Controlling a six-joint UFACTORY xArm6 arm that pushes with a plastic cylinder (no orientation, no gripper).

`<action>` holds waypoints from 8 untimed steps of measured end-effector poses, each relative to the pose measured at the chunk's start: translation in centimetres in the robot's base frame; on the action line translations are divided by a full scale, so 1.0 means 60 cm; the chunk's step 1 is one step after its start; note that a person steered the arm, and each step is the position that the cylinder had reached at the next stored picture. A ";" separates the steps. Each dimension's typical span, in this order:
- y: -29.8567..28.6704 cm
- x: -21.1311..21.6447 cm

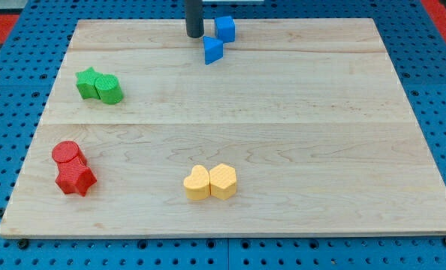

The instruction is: Move the blue cube to the top center of the board

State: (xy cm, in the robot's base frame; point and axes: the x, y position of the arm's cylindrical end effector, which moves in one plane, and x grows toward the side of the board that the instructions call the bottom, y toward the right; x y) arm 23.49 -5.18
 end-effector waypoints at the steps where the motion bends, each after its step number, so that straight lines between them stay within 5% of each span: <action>1: 0.012 0.036; 8: 0.100 -0.003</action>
